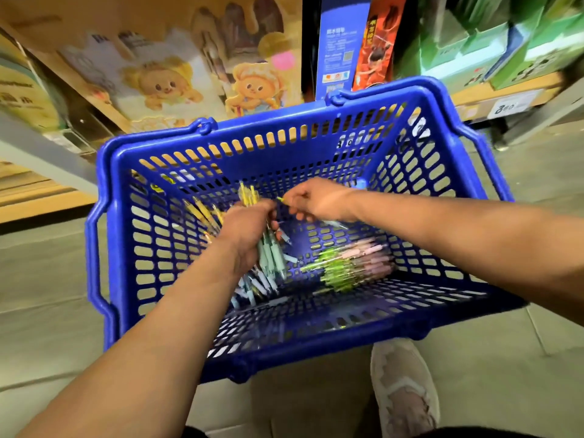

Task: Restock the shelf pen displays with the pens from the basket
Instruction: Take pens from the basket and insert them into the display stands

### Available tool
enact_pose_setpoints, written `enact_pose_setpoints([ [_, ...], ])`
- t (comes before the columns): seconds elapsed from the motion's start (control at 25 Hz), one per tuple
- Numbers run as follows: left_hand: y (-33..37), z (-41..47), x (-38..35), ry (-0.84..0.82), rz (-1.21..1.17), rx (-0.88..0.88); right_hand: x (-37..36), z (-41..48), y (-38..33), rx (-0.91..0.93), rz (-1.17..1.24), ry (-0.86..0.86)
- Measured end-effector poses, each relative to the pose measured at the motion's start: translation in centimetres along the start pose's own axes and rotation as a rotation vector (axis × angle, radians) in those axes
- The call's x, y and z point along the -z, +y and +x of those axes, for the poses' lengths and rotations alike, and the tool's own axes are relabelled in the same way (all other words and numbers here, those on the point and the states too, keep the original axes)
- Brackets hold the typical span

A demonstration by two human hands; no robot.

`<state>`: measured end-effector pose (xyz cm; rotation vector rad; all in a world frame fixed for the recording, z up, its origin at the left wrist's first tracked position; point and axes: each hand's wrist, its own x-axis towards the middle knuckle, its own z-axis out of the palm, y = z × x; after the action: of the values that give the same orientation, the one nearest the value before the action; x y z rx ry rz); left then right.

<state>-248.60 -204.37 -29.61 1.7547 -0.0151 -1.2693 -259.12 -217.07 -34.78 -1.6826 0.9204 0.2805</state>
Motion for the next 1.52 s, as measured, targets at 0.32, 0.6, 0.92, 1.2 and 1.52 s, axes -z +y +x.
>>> enact_pose_setpoints([
  [0.32, 1.6, -9.6, -1.1, -0.018, -0.079, -0.057, 1.2, -11.3, -5.0, -0.133, 0.803, -0.108],
  [0.6, 5.4, -26.8, 2.5, -0.003, -0.19, 0.039, 1.9, -29.4, -13.0, -0.313, 0.878, 0.006],
  [0.92, 18.8, -50.1, 6.7, -0.131, -0.135, 0.032, 6.1, -51.9, -31.3, -0.225, 1.008, 0.111],
  [1.2, 28.3, -69.0, 8.9, -0.179, -0.219, 0.02, 6.6, -71.5, -44.1, -0.09, 1.035, 0.231],
  [1.52, 36.6, -78.3, 6.4, -0.383, -0.213, 0.013, 11.9, -79.1, -50.2, -0.008, 0.908, 0.214],
])
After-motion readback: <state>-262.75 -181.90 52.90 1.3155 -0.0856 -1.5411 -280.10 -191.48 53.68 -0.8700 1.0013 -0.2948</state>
